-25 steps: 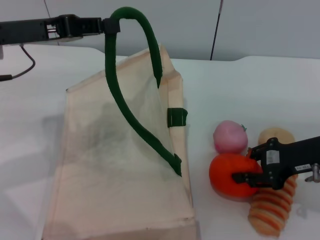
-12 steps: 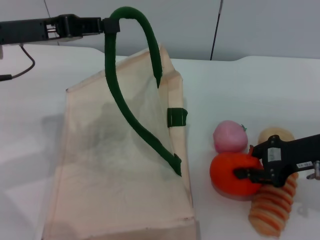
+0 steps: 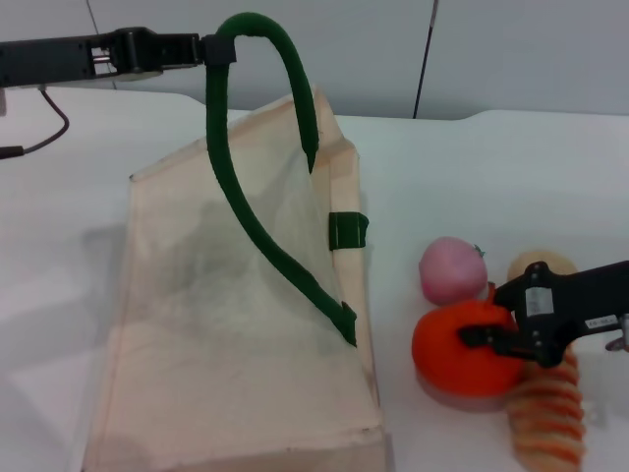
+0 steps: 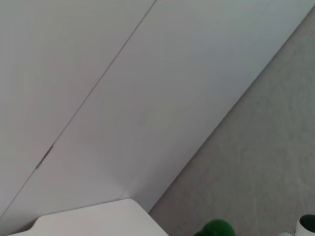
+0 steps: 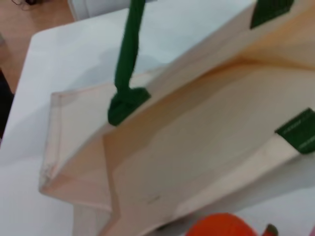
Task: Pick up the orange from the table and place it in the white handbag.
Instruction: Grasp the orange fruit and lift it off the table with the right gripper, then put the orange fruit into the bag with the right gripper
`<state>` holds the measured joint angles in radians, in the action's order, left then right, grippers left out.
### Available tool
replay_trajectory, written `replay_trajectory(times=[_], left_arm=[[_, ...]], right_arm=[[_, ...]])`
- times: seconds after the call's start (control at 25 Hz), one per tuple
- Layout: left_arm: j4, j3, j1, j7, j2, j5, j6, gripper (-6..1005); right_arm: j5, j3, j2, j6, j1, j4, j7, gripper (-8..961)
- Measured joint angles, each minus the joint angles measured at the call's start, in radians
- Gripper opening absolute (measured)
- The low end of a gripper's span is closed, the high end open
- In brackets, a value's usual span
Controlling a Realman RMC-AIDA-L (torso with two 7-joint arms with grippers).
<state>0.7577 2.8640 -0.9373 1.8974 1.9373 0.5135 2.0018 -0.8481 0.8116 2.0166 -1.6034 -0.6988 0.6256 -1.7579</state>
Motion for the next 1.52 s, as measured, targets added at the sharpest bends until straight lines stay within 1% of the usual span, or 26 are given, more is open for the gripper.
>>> replay_trajectory(times=[0.24,0.4,0.6,0.88,1.04,1.24,1.36,1.52], left_arm=[[-0.002,0.000,0.000,0.000,0.000,-0.004,0.000,133],[-0.002,0.000,0.000,0.001,0.000,-0.004,0.001,134],[-0.002,0.000,-0.006,0.003,0.000,-0.004,0.011,134],[-0.011,0.000,-0.015,0.010,0.000,0.000,0.013,133],[-0.023,0.000,-0.020,0.011,0.000,0.000,0.013,133],[-0.030,0.000,-0.027,0.011,-0.006,0.000,0.013,134],[-0.031,0.000,-0.038,0.012,-0.006,0.000,0.013,134],[-0.038,0.000,-0.057,0.017,-0.007,0.015,0.019,134]], right_arm=[[-0.021,-0.014,0.001,-0.021,0.002,0.014,-0.009,175],[-0.068,-0.017,0.000,-0.048,0.000,0.034,-0.024,141],[-0.127,-0.017,0.002,-0.041,-0.016,0.048,-0.024,113],[-0.163,-0.007,0.007,-0.016,-0.082,0.019,-0.027,83],[-0.164,-0.004,0.011,-0.002,-0.131,-0.041,-0.049,75],[-0.165,0.005,0.014,0.056,-0.204,-0.148,-0.081,75],[-0.166,0.018,0.014,0.106,-0.237,-0.194,-0.087,72],[-0.167,0.039,0.016,0.161,-0.263,-0.230,-0.088,70]])
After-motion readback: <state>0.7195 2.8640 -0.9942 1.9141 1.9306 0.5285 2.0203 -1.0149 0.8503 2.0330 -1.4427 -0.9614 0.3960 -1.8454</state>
